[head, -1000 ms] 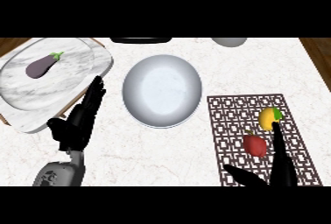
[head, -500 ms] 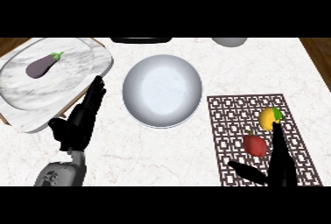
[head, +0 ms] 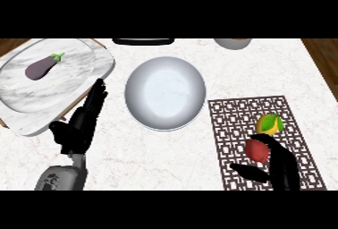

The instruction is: Pick the bell pepper from the placemat and place it in the bowl

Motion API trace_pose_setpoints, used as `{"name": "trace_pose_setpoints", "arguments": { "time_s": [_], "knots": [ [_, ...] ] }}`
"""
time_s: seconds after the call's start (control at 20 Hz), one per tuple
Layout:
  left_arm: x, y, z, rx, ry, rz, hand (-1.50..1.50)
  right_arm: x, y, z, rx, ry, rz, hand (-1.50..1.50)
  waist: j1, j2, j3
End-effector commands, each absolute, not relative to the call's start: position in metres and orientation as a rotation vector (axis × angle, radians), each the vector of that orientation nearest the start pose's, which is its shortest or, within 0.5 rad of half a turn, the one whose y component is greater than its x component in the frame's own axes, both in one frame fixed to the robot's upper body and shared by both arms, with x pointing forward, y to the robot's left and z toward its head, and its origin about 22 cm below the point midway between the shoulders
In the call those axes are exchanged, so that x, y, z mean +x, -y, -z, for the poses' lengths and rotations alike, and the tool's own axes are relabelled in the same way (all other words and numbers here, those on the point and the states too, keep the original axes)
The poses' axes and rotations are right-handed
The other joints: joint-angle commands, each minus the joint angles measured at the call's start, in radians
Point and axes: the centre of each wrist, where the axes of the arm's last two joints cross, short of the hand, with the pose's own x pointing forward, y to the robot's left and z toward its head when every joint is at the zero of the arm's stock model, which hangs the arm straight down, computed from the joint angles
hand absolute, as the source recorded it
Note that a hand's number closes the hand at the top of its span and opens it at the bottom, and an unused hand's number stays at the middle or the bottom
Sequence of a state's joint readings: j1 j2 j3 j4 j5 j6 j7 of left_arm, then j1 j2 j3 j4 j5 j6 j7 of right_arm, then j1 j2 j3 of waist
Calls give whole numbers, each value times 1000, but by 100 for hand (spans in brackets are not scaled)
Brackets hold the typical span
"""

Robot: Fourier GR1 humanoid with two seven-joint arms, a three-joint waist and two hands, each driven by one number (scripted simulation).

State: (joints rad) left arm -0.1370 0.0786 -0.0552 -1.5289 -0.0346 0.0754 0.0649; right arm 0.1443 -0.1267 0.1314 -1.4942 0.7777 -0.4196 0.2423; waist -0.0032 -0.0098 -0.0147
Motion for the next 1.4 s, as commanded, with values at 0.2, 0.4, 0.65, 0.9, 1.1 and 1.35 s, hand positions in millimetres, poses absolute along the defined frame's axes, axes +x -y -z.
{"name": "trace_pose_setpoints", "arguments": {
  "time_s": [0.2,0.4,0.65,0.9,1.1,1.35],
  "knots": [
    [284,-219,-31,69,1603,110,0,210,220,70,-861,1266,-486,150,5,11,15],
    [279,-230,-25,64,1574,101,0,200,201,43,-850,1343,-487,150,0,9,14],
    [283,-197,-33,-17,1617,182,0,190,137,29,-75,1621,-1158,150,145,24,18],
    [286,-193,-34,-33,1611,202,0,164,96,4,630,1770,-1348,150,130,20,18],
    [279,-210,-27,37,1597,131,0,161,115,-47,942,1940,-1358,150,39,5,14],
    [274,-218,-33,66,1586,113,0,178,184,-125,927,2088,-1401,150,4,7,15]
  ]
}}
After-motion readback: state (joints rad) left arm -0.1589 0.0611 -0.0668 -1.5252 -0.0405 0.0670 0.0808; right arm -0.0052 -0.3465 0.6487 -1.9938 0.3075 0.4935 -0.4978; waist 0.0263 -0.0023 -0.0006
